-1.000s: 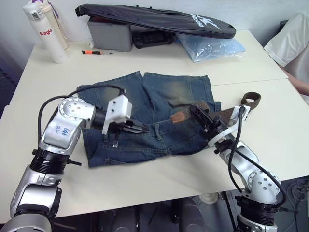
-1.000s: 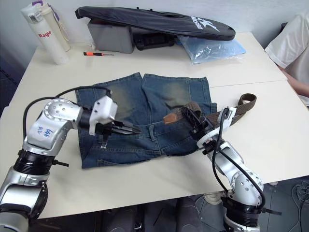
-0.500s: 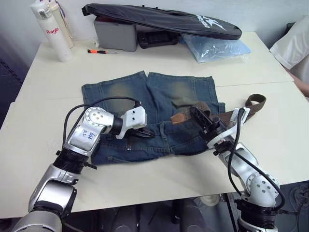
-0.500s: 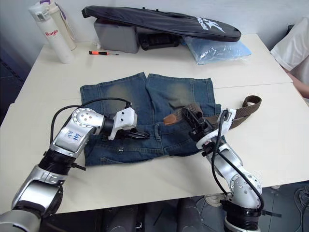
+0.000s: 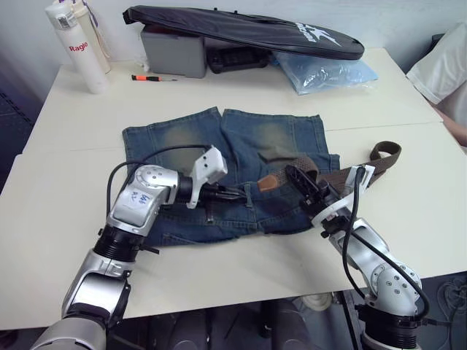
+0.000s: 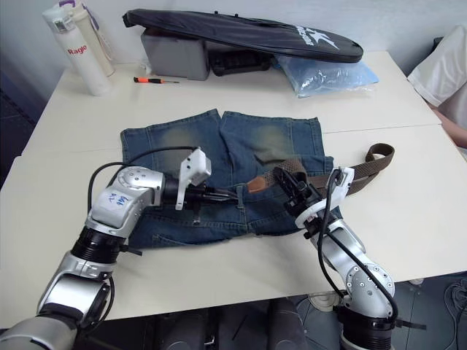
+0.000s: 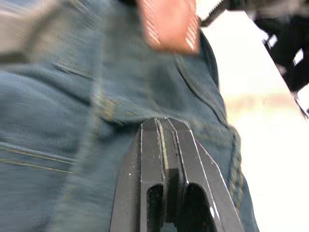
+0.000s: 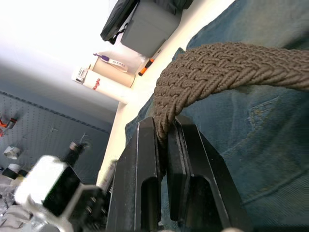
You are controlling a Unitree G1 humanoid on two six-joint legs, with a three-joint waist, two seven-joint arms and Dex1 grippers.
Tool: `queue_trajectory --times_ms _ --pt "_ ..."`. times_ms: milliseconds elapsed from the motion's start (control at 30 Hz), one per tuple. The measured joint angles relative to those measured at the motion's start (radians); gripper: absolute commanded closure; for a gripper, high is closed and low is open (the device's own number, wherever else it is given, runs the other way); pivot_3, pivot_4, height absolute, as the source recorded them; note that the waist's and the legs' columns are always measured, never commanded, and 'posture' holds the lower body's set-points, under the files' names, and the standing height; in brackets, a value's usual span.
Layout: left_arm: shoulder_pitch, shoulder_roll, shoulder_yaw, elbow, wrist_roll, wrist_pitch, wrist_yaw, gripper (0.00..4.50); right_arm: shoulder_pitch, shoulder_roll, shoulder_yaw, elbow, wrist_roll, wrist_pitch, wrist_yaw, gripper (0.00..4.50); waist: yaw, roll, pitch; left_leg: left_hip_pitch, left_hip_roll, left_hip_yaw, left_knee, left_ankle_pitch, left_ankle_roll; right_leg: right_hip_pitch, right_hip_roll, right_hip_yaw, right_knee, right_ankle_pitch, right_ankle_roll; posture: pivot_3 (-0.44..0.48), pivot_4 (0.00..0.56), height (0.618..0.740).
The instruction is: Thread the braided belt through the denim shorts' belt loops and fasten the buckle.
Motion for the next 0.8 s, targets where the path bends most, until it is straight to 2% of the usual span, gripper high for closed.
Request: queue_trajectory --times_ms 200,367,633,800 --pt "-0.002 0.045 -0.036 -0.003 0.038 -0.044 0.007 4.45 -0.002 0.0 0.01 0.0 -0.012 -0.002 0.001 4.5 0.004 0.0 0.0 0.0 0.0 0.0 0.0 0.0 0.0 0.0 0.0 0.0 0.0 0.0 0.0 0.0 0.15 0.74" --pt "-0.002 0.038 -0.069 0.02 0.074 -0.076 0.027 4.45 -0.004 0.0 0.01 0.001 -0.02 -0.011 0.001 4.5 0.003 0.0 0.0 0.0 0.0 0.0 0.0 0.0 0.0 0.0 0.0 0.0 0.0 0.0 0.0 0.0 0.15 0.74" --pt "-0.035 -0.053 -0.103 0.098 0.11 -0.093 0.07 4.45 -0.01 -0.003 0.011 0.003 -0.024 -0.016 0.005 4.5 0.008 0.0 0.0 0.0 0.0 0.0 0.001 0.0 0.0 0.0 0.0 0.0 0.0 0.0 0.0 0.0 0.15 0.74" --pt "-0.043 -0.143 -0.097 0.128 0.072 -0.066 0.073 4.45 -0.011 -0.013 0.01 0.003 -0.026 -0.016 0.006 4.5 0.008 0.0 0.0 0.0 0.0 0.0 0.001 0.0 0.0 0.0 0.0 0.0 0.0 0.0 0.0 0.0 0.15 0.74"
